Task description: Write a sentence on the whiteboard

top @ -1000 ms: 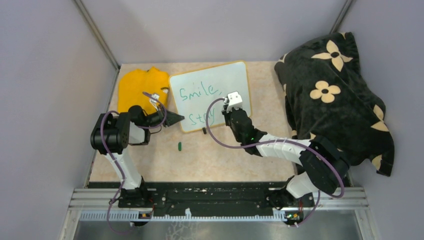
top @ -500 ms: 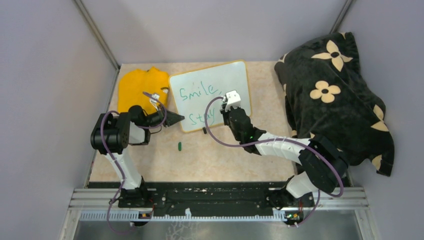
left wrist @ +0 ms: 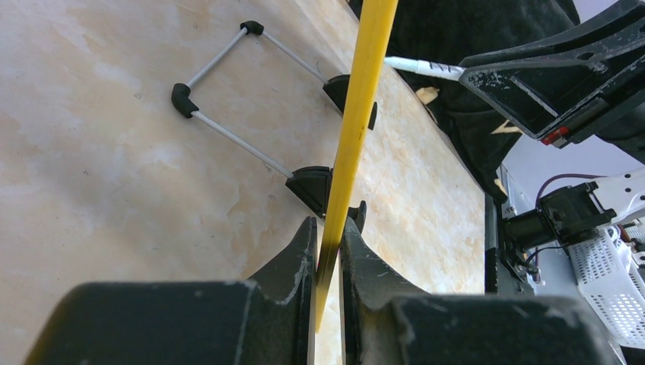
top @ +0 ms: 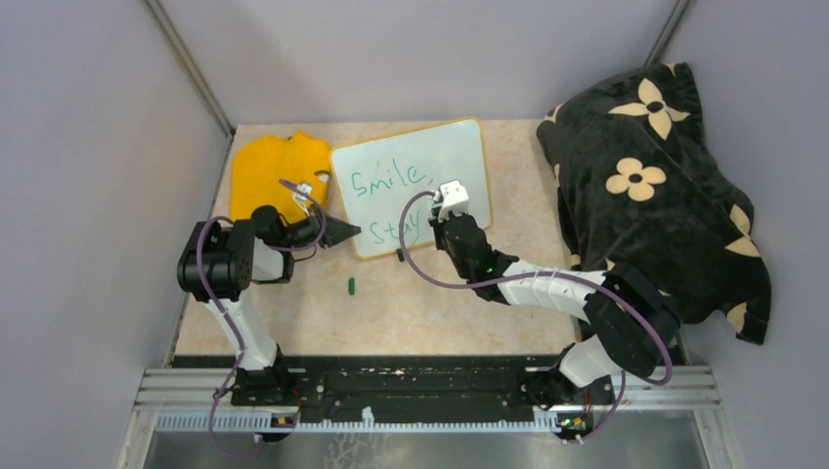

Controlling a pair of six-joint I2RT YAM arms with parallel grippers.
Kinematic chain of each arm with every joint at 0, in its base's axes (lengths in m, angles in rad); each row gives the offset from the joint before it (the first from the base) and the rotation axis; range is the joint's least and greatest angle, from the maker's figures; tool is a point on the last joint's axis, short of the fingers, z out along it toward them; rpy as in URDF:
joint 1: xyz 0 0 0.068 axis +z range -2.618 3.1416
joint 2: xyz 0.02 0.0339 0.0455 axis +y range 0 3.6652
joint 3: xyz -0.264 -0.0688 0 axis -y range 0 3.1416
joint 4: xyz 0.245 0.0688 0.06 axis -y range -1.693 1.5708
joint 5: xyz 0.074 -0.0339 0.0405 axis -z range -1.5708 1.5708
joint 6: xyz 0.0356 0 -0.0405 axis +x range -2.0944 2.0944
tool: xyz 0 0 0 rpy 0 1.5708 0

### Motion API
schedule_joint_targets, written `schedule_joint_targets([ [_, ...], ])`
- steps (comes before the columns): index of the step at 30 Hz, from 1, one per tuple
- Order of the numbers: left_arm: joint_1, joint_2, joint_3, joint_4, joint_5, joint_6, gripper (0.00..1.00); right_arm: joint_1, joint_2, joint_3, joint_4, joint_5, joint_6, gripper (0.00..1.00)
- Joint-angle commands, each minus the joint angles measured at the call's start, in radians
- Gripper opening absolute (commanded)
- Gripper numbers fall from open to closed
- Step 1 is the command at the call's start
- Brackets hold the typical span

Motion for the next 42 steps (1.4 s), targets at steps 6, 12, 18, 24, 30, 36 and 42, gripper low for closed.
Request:
schedule_joint_targets([
  [6,0.001,0.026,0.008,-0.05,-0.028,0.013,0.0,0.033,0.002,-0.016,-0.051,0.015,0.062,0.0],
  [12,0.0,0.026,0.008,-0.051,-0.028,0.013,0.0,0.033,-0.015,-0.046,-0.077,0.028,0.095,0.0],
  [18,0.0,0.027,0.008,-0.052,-0.027,0.014,0.0,0.033,-0.02,-0.065,-0.091,0.009,0.122,0.0],
  [24,0.001,0.026,0.009,-0.052,-0.027,0.015,0.0,0.033,-0.048,-0.073,-0.104,-0.004,0.14,0.0],
  [30,0.0,0.026,0.009,-0.052,-0.027,0.014,0.0,0.033,-0.136,-0.053,-0.099,-0.013,0.146,0.0],
  [36,-0.001,0.026,0.009,-0.052,-0.026,0.014,0.0,0.011,-0.17,0.0,-0.105,-0.017,0.15,0.0],
  [42,-0.001,0.026,0.009,-0.053,-0.027,0.015,0.0,-0.061,-0.144,0.054,-0.142,-0.061,0.184,0.0],
])
